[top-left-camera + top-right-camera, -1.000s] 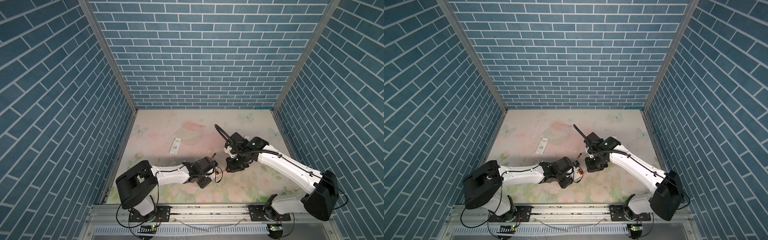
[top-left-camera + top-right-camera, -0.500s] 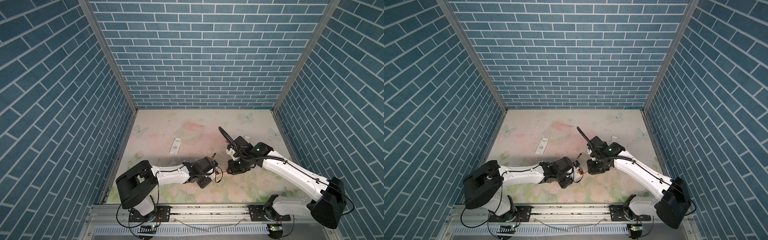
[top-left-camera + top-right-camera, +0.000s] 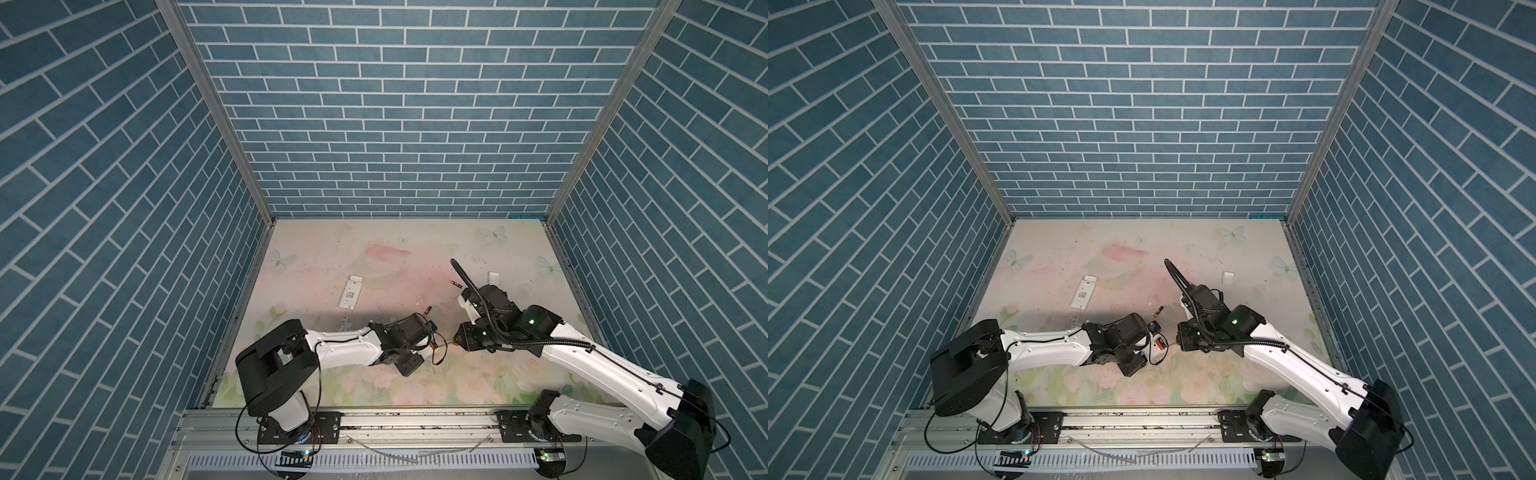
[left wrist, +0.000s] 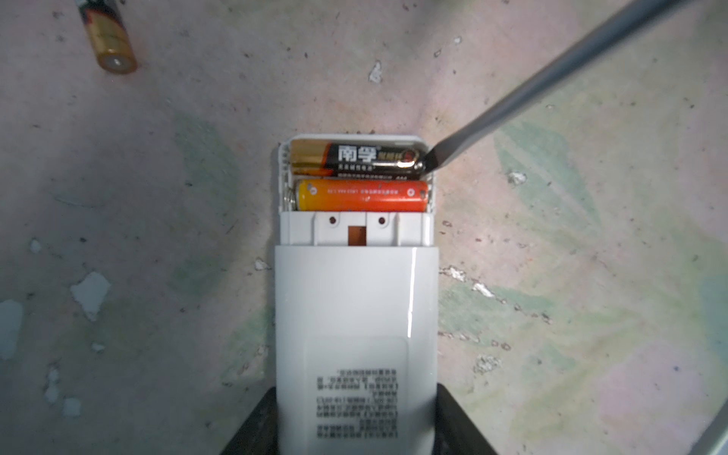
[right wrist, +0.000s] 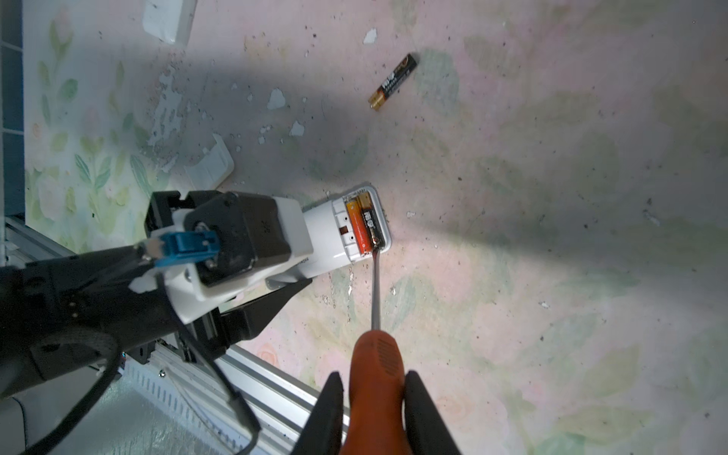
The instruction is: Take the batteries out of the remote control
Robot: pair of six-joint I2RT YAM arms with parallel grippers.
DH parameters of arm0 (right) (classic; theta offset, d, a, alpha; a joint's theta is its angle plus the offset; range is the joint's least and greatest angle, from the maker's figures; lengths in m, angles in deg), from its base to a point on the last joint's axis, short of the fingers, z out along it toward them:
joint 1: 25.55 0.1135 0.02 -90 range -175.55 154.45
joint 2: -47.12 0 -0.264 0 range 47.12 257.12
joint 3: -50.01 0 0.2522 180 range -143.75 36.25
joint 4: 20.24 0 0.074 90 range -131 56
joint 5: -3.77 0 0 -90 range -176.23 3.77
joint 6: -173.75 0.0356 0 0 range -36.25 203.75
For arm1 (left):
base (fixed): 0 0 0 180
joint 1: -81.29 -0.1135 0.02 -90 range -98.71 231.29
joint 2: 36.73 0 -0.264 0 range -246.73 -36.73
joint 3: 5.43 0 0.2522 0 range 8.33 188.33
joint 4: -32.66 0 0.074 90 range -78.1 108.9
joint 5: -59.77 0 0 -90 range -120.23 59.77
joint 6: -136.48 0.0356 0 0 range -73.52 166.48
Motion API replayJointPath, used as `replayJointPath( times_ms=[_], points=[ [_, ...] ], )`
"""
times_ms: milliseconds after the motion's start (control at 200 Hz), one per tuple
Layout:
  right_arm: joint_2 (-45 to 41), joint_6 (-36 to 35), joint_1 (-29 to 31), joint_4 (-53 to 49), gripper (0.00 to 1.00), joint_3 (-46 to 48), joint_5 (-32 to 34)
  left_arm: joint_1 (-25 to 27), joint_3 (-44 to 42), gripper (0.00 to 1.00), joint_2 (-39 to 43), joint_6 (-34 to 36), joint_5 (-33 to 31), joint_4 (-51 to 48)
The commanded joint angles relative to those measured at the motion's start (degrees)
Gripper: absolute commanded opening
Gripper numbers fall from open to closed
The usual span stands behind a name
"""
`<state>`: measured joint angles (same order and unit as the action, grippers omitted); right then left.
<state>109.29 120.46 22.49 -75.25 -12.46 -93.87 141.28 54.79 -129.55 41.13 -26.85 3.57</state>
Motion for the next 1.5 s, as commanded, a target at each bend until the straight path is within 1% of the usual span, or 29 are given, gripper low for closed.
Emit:
replayJointPath(
  times_ms=[0,345,505,735,910,1130,1150,1245,1495],
  points=[
    [0.97,2.48,1.33,10.84,0.0,4.77,-0.8,0.75,-1.19,0.36,-4.57,1.04,4.19,0.94],
    [-4.43,1.53,2.13,13.34,0.0,5.18,0.26,1.03,-1.18,0.36,-4.95,0.61,4.03,1.32],
    [-6.06,0.35,2.37,12.88,0.0,4.62,0.65,1.16,-1.37,0.36,-5.26,0.43,4.09,1.51],
    [-5.23,-1.36,2.37,10.33,0.0,2.19,0.36,1.21,-1.36,0.36,-5.37,0.42,4.1,1.36],
    [-5.31,-2.14,2.37,8.21,0.0,1.76,1.63,1.26,-1.39,0.36,-5.22,0.42,4.05,1.26],
    [-5.48,-3.09,2.42,12.01,0.0,2.07,2.28,1.27,-1.69,0.35,-5.27,0.42,4.26,1.22],
    [-5.67,-3.36,2.39,12.12,0.0,1.82,3.63,1.22,-1.79,0.35,-5.27,0.47,4.27,1.22],
    [-6.19,-4.78,2.36,12.47,0.0,0.51,4.88,1.25,-1.9,0.35,-5.27,0.42,4.18,1.4],
    [-5.61,-6.29,2.45,14.95,0.0,-0.51,4.57,1.21,-1.74,0.35,-5.89,0.42,4.36,1.72]
  ],
)
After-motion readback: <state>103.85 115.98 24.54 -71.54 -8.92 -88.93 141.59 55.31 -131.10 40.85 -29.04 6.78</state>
